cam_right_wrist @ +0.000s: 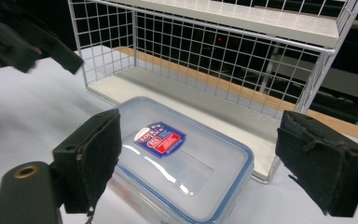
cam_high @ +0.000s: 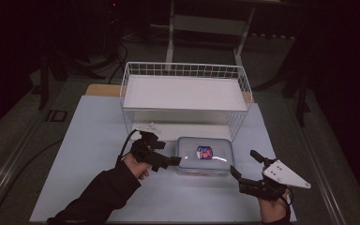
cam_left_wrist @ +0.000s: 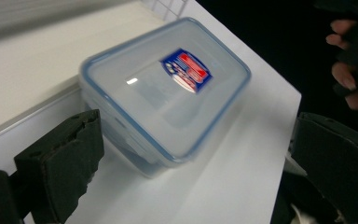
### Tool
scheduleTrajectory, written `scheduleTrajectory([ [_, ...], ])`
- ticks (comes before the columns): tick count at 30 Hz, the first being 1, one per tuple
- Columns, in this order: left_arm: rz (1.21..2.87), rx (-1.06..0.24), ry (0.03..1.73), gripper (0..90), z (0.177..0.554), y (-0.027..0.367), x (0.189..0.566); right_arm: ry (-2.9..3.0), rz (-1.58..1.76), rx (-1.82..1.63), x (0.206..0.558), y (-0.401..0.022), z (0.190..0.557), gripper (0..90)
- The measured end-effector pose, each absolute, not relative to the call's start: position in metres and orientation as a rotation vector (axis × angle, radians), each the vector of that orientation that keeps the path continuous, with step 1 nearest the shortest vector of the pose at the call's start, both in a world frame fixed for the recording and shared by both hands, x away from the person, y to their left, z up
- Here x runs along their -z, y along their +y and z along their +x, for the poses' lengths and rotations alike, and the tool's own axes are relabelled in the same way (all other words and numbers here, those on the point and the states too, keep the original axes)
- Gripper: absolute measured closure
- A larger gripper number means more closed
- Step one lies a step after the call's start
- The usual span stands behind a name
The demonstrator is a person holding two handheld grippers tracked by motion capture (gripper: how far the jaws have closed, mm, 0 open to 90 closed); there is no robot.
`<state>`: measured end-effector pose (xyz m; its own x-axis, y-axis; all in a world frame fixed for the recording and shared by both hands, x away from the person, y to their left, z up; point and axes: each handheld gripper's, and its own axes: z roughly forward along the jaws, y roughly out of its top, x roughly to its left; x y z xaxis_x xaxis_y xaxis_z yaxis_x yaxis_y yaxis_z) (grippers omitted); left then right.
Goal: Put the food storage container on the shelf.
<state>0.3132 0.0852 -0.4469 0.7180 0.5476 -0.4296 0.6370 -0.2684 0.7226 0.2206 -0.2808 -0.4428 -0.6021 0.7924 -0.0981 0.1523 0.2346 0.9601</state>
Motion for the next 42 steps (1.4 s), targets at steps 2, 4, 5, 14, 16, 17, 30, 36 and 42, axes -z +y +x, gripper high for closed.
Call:
scheduleTrajectory([
  [2, 1.900, 0.181, 0.996, 3.7, 0.329, 0.085, 0.459, 1.923, 0.892, -1.405, 0.439, -0.284, 0.225, 14.3],
  [4, 1.895, 0.201, 1.018, 3.7, 0.333, 0.084, 0.462, 1.932, 0.898, -1.395, 0.438, -0.284, 0.226, 14.3],
  [5, 1.882, 0.235, 1.047, 3.7, 0.339, 0.084, 0.467, 1.944, 0.903, -1.384, 0.438, -0.283, 0.228, 14.6],
  [14, 1.831, 0.411, 1.214, 4.5, 0.363, 0.079, 0.498, 1.999, 0.888, -1.407, 0.439, -0.279, 0.241, 13.2],
  [16, 1.821, 0.443, 1.244, 7.1, 0.366, 0.079, 0.504, 2.032, 0.900, -1.401, 0.440, -0.278, 0.244, 12.4],
  [17, 1.819, 0.454, 1.254, 7.8, 0.368, 0.079, 0.508, 2.040, 0.915, -1.381, 0.441, -0.277, 0.246, 12.2],
  [30, 1.725, 0.665, 1.279, 35.4, 0.375, 0.076, 0.531, 2.096, 1.037, -1.328, 0.455, -0.277, 0.258, 10.5],
  [36, 1.715, 0.661, 1.261, 46.9, 0.376, 0.078, 0.528, 2.133, 1.092, -1.308, 0.461, -0.280, 0.261, 10.5],
  [42, 1.740, 0.661, 1.199, 50.8, 0.372, 0.081, 0.525, 2.174, 1.223, -1.323, 0.467, -0.290, 0.273, 11.3],
])
